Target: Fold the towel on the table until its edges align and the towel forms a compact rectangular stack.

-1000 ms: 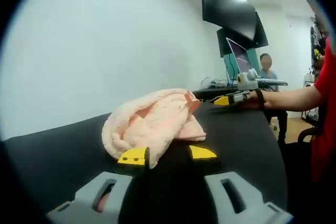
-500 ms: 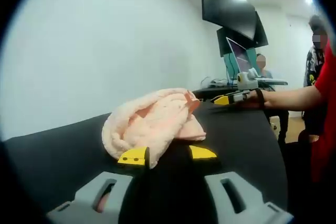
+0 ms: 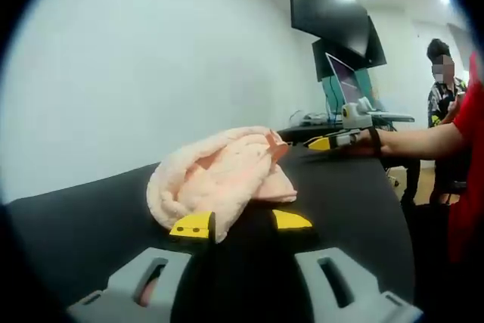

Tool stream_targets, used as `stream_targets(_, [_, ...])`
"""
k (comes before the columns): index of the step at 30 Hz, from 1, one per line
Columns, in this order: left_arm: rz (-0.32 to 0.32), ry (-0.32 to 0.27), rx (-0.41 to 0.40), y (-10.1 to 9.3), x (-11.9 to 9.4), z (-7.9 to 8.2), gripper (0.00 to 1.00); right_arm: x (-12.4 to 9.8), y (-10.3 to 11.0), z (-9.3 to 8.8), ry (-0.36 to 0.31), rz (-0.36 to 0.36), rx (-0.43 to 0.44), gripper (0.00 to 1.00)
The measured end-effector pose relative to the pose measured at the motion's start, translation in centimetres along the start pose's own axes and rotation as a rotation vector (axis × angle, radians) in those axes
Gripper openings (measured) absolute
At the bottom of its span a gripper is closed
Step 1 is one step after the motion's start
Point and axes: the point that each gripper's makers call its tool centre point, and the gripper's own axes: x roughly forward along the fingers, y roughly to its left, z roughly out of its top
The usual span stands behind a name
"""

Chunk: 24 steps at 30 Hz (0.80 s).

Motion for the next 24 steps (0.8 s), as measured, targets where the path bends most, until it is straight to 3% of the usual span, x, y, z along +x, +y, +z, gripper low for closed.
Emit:
stream_targets(9, [0.007,0.026,0.033,0.0,0.1,-0.4,0.31,-0.1,0.7,-0.1,0.004,0.006,-0.01,0.3])
stream_targets(13, [-0.002,-0.022,0.023,0.0,-0.3,0.6,0.31,0.0,0.4,0.0,0.002,0.004,-0.013,0.3])
stream_targets(17, [0.04,0.003,0.036,0.6,-0.3,0.2,0.31,0.2,0.1,0.0,-0.001,0.007,-0.009,0.3])
stream_targets(20, [0.038,-0.018,0.022,1.0,-0.4,0.8,0.31,0.0,0.3,-0.1,0.001,0.007,-0.014,0.3])
stream_targets(23, [0.057,0.015,0.011,2.5,0.1,0.7,0.27,-0.3,0.8,0.0,0.001,0.015,-0.017,0.3])
stream_targets(24, [0.051,0.049,0.08,3.0,0.1,0.5,0.25,-0.4,1.0,0.0,0.0,0.016,-0.019,0.3])
